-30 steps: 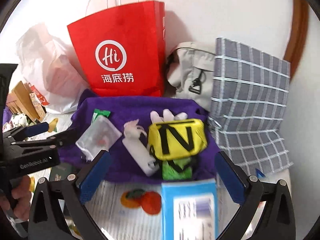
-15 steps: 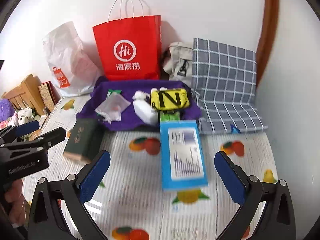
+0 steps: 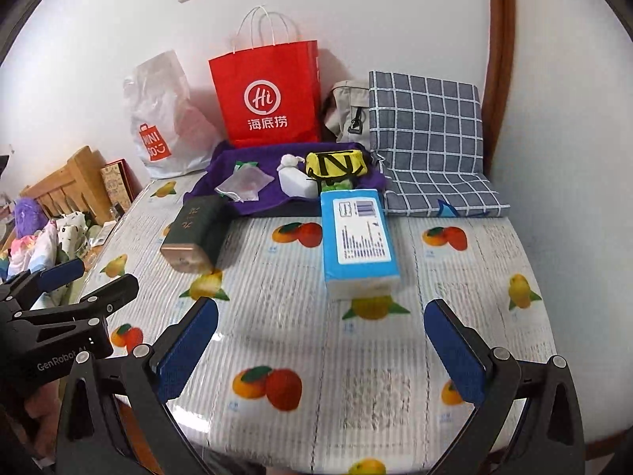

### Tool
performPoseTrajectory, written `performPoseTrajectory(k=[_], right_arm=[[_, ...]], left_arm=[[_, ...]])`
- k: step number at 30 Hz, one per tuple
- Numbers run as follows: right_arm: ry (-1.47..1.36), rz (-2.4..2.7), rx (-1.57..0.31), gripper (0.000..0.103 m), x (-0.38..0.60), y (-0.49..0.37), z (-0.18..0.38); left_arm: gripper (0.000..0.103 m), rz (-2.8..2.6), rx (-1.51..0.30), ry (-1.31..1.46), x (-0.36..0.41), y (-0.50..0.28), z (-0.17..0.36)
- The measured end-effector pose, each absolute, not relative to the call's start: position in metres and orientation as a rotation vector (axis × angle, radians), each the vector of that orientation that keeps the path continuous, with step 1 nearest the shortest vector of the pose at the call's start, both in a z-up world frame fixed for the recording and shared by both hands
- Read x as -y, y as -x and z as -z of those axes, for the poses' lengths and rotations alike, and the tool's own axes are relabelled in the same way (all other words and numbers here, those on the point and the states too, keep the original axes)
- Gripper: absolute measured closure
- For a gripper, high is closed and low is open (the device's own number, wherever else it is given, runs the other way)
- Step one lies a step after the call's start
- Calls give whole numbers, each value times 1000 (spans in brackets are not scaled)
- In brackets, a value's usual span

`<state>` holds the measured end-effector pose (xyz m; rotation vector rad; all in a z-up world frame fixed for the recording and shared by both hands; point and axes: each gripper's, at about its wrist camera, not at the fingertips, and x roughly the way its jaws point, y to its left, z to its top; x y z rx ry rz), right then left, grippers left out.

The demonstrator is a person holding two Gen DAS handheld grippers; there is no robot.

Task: Organize soft objects

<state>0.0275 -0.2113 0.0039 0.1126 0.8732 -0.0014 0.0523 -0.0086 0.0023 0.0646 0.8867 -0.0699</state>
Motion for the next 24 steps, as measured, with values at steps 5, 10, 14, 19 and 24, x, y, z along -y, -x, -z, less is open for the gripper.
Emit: performPoseTrajectory(k=[5, 10, 14, 19, 24], right_arm=[[-107, 2, -865, 0, 210, -11, -6], [-102, -2, -847, 1, 207, 0, -12], [-101, -3, -840, 1, 205, 5, -15], [-97, -7, -845, 1, 203, 7, -14], [-97, -12, -844, 1, 202, 10, -14]], left_arm=[[17, 81, -846, -51, 7, -35, -12], [17, 68, -822, -56, 5, -24, -19], [17, 79, -827, -35, 2, -21, -18], [17, 80, -822, -30, 0, -18, -19], [17, 82, -817, -27, 1, -14, -20]])
